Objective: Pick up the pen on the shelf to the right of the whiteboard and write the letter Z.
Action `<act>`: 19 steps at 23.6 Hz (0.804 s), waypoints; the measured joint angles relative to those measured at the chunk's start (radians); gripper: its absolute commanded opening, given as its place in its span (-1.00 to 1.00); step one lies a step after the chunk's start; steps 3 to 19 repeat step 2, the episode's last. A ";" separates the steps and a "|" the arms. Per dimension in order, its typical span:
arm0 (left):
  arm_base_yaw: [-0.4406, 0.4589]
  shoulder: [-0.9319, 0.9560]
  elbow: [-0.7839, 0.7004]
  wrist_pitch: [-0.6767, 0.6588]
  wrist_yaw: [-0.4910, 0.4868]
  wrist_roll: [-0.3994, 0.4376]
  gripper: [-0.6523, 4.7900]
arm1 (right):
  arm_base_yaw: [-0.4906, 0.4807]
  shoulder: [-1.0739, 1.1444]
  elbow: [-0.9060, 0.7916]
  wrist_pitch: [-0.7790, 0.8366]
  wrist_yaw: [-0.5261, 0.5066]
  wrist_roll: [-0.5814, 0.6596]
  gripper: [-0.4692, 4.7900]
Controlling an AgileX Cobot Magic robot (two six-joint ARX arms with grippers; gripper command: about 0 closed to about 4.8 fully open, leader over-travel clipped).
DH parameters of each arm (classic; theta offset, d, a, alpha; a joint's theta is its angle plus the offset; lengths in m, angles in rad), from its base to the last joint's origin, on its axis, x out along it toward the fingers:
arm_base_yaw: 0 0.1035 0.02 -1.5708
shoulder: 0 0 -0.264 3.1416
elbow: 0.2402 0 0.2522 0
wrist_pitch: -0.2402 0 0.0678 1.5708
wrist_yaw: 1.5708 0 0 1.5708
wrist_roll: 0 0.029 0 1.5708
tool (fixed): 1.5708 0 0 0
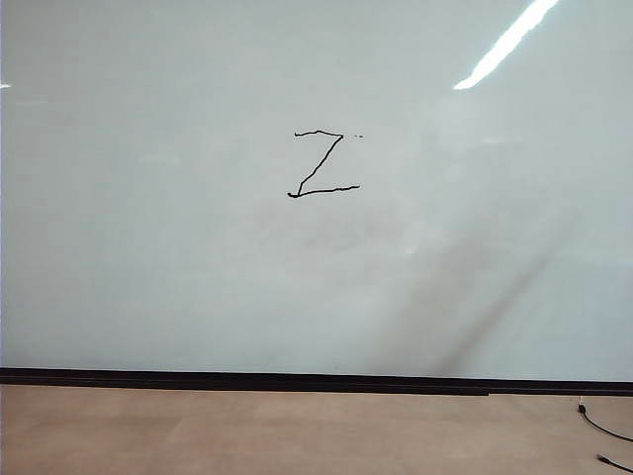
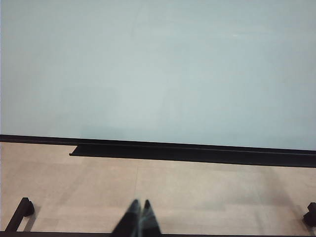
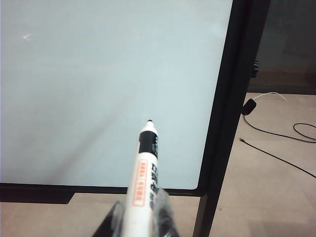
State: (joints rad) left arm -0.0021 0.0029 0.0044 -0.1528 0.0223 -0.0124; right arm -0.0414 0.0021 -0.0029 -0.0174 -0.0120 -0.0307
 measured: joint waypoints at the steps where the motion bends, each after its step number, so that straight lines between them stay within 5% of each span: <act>1: 0.000 0.000 0.000 0.000 0.000 0.000 -0.78 | 0.000 0.000 0.000 0.000 0.000 0.000 -0.84; 19: 0.000 0.000 0.000 0.000 0.000 0.000 -0.78 | 0.000 0.000 0.000 0.000 0.000 0.000 -0.84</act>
